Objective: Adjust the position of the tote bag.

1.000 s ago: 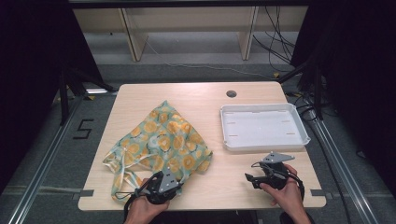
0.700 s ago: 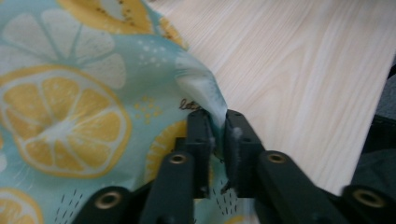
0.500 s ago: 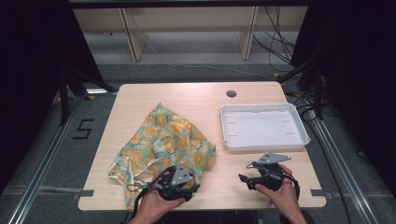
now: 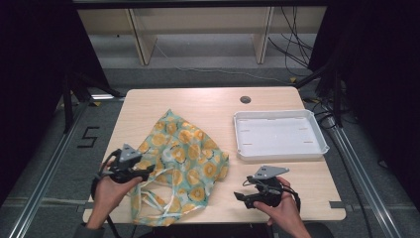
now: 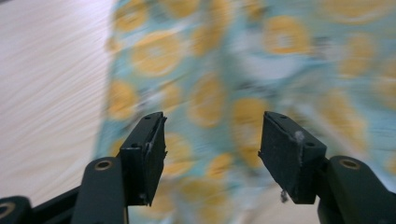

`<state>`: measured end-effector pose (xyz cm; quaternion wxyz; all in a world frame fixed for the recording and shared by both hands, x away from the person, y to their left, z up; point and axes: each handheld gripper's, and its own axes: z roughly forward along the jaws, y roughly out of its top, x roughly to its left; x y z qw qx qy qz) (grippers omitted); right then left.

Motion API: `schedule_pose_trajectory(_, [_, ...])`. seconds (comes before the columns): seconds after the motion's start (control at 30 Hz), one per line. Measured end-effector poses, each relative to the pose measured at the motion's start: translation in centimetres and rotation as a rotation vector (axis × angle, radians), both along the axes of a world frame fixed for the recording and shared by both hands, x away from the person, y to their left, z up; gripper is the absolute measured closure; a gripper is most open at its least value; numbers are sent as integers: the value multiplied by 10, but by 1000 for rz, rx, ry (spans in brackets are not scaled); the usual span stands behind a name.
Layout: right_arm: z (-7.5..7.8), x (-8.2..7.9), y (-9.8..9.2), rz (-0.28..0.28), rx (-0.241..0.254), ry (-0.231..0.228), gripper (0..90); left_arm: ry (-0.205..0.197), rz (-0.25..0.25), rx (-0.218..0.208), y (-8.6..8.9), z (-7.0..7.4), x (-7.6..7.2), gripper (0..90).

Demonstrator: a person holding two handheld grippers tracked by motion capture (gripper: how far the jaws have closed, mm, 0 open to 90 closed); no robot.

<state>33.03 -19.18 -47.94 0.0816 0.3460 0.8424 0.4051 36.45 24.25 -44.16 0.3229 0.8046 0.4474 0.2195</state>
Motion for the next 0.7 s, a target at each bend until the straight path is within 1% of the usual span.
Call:
schedule_pose_trajectory(0.03, [0, 0, 4, 23, -8, -2, 246, 11, 31, -15, 9, -3, 4, 389])
schedule_pose_trajectory(0.07, [0, -1, 9, 38, -6, 4, 245, 12, 57, -20, 16, -6, 7, 387])
schedule_pose_trajectory(0.1, [0, -3, 14, 56, 1, 18, 242, 17, 84, -17, 22, -9, 9, 386])
schedule_pose_trajectory(0.13, [-1, -4, 20, 72, 3, 15, 241, 17, 108, -25, 28, -12, 12, 379])
schedule_pose_trajectory(0.17, [-1, -5, 25, 93, 5, 19, 241, 22, 133, -19, 34, -15, 15, 377])
schedule_pose_trajectory(0.2, [-1, -6, 29, 110, 3, 19, 240, 33, 149, -27, 39, -18, 18, 366])
schedule_pose_trajectory(0.23, [-1, -7, 34, 118, 12, 25, 239, 43, 166, -29, 43, -21, 20, 345])
schedule_pose_trajectory(0.27, [-2, -7, 39, 133, 10, 23, 239, 49, 178, -32, 47, -24, 23, 345])
schedule_pose_trajectory(0.3, [-2, -8, 43, 145, 10, 33, 239, 60, 193, -39, 51, -28, 25, 345])
schedule_pose_trajectory(0.33, [-3, -8, 48, 151, 14, 32, 240, 70, 208, -47, 56, -31, 28, 345])
schedule_pose_trajectory(0.37, [-3, -8, 48, 151, 14, 32, 240, 70, 208, -47, 56, -31, 28, 350])
schedule_pose_trajectory(0.4, [-4, -8, 53, 164, 15, 46, 240, 80, 218, -52, 61, -37, 30, 350])
schedule_pose_trajectory(0.43, [-5, -7, 60, 185, 5, 29, 242, 111, 218, -69, 65, -44, 32, 366])
schedule_pose_trajectory(0.47, [-4, -7, 63, 191, -3, 40, 246, 135, 205, -80, 66, -48, 33, 387])
schedule_pose_trajectory(0.5, [-5, -7, 66, 196, -1, 36, 251, 148, 202, -85, 67, -52, 33, 403])
schedule_pose_trajectory(0.53, [-5, -7, 69, 197, 5, 38, 252, 152, 187, -87, 67, -56, 34, 445])
schedule_pose_trajectory(0.57, [-6, -6, 73, 209, 1, 37, 252, 161, 177, -85, 67, -58, 35, 503])
schedule_pose_trajectory(0.6, [-7, -5, 75, 221, 10, 56, 254, 175, 163, -90, 68, -61, 35, 522])
schedule_pose_trajectory(0.63, [-7, -5, 75, 221, 10, 56, 254, 175, 163, -90, 68, -61, 35, 563])
schedule_pose_trajectory(0.67, [-10, -1, 81, 240, 45, 95, 288, 181, 130, -95, 66, -65, 35, 643])
schedule_pose_trajectory(0.7, [-10, -1, 81, 240, 45, 95, 288, 181, 130, -95, 66, -65, 35, 690])
